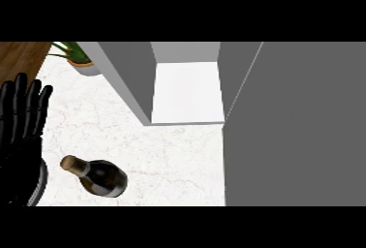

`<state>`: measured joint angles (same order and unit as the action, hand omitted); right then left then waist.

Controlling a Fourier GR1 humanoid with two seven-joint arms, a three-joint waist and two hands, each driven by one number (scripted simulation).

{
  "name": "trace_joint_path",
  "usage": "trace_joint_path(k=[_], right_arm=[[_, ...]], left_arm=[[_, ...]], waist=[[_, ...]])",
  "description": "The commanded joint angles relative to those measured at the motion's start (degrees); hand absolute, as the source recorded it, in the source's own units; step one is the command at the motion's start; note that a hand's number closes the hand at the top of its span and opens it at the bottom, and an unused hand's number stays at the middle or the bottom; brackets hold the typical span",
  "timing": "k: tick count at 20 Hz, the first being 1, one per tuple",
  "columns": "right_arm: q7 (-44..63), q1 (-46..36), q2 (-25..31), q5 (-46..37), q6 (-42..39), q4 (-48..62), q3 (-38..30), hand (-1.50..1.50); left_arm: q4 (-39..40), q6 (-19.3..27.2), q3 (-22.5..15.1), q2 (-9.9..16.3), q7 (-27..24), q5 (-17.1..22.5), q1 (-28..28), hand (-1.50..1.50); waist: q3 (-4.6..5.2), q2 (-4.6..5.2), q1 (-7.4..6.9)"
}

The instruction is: Pick up the wine, place it into the cabinet and close the cabinet

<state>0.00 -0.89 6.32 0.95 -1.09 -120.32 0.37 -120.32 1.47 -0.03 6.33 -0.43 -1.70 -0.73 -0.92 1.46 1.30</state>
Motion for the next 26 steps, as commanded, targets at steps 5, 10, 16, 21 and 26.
trace_joint_path(k=[5,10,16,21,26], right_arm=[[-0.14,8.18,-1.74,0.87,-1.14,-6.09,2.16,-1.5],[7.0,12.66,0.15,4.65,-6.69,-10.38,9.36,-1.5],[15.45,8.0,2.93,12.07,-6.99,-14.09,2.28,-1.5],[19.69,10.9,2.07,9.71,-6.61,-20.78,6.09,-1.5],[25.87,9.97,0.25,5.4,-3.16,-25.68,10.77,-1.5]], left_arm=[[-4.82,0.68,-15.48,-5.42,6.94,-7.15,5.65,-1.5],[-8.64,5.13,-23.08,-6.26,13.58,6.47,13.27,-1.5],[-15.96,11.09,-33.74,-6.31,18.08,-0.39,16.65,-1.5],[-14.26,19.18,-37.96,-6.32,21.91,-4.95,9.32,-1.5],[-20.5,22.18,-40.52,-6.31,28.82,-9.45,8.79,-1.5]], waist=[[0.89,-1.63,-0.85],[0.91,-1.83,-0.86],[0.91,-1.56,-1.53],[0.91,-1.54,-1.2],[0.92,-1.57,-1.23]])
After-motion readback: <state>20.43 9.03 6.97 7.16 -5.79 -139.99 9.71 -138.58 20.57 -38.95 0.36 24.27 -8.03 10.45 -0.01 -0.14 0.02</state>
